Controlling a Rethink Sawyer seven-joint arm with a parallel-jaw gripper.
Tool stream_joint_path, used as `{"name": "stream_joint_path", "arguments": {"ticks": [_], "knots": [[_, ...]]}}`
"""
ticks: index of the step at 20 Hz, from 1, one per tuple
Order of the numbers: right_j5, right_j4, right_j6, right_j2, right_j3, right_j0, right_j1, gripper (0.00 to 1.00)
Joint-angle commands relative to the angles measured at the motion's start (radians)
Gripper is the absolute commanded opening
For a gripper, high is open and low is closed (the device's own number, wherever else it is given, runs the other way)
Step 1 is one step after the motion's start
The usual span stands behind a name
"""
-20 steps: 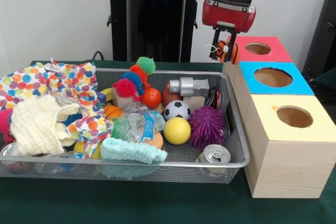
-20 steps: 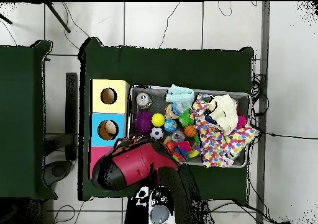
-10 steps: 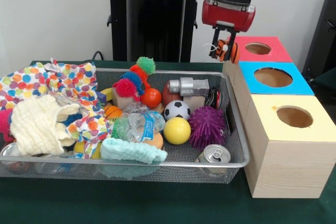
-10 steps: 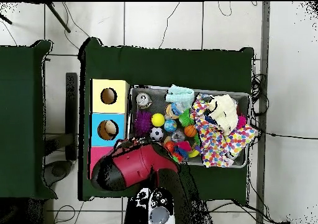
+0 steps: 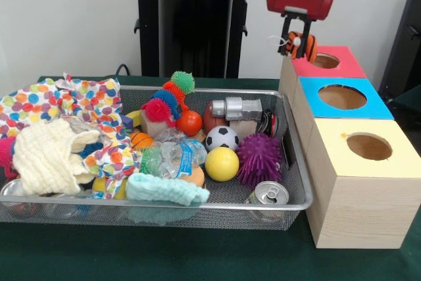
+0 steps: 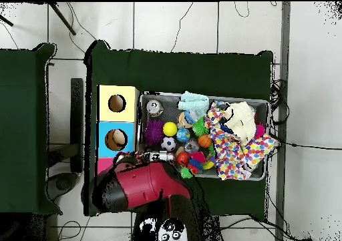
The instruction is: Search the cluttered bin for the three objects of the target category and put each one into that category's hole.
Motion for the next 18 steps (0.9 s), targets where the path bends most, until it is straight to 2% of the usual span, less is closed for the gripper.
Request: {"name": "stream_joint_path", "arguments": {"ticks": [1, 10, 18], "knots": [[0.013, 0.037, 0.105, 0.007, 0.062, 0.043, 0.002, 0.0], [-0.123, 0.012, 0.167, -0.068, 0.059, 0.119, 0.117, 0.0], [-0.138, 0.022, 0.143, -0.098, 0.04, 0.135, 0.139, 0.0]]}}
